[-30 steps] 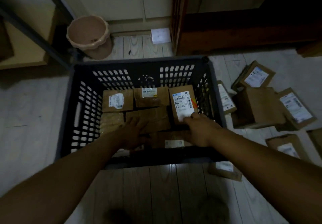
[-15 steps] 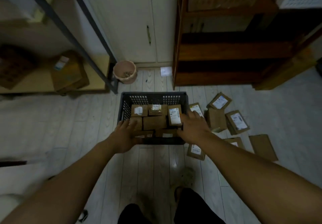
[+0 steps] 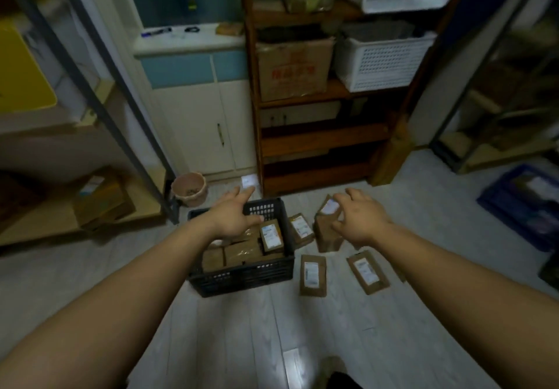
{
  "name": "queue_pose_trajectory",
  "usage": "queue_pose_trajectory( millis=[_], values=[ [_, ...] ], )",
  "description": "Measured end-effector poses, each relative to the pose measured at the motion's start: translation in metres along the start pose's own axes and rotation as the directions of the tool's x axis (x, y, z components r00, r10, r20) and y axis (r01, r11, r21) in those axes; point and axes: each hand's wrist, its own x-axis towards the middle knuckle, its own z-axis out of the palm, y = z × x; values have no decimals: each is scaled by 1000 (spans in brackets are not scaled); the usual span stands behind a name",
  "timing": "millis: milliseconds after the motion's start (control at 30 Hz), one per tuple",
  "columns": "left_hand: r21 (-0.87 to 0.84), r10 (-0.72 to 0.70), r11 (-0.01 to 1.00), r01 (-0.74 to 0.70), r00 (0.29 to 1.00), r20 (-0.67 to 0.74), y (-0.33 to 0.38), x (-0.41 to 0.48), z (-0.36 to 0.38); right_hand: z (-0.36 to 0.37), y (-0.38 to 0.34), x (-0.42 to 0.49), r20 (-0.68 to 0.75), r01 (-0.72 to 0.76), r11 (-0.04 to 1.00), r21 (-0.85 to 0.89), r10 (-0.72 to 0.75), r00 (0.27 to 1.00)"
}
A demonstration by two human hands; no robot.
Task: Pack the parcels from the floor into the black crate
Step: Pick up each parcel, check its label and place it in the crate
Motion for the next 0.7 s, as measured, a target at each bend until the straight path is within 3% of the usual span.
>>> queue_pose_trajectory(
  millis=[200, 500, 700],
  values=[
    [-34, 167, 985, -167, 986, -2, 102, -10, 10, -29, 101, -54, -29, -144, 989, 16, 144, 989],
    [-54, 224, 974, -219, 969, 107, 290, 26, 86, -28, 296, -123, 21, -264, 961, 84, 263, 965],
    [-38, 190, 982, -186, 972, 139, 349, 46, 132, -6, 377, -122, 146, -305, 938, 166, 283, 948]
  ],
)
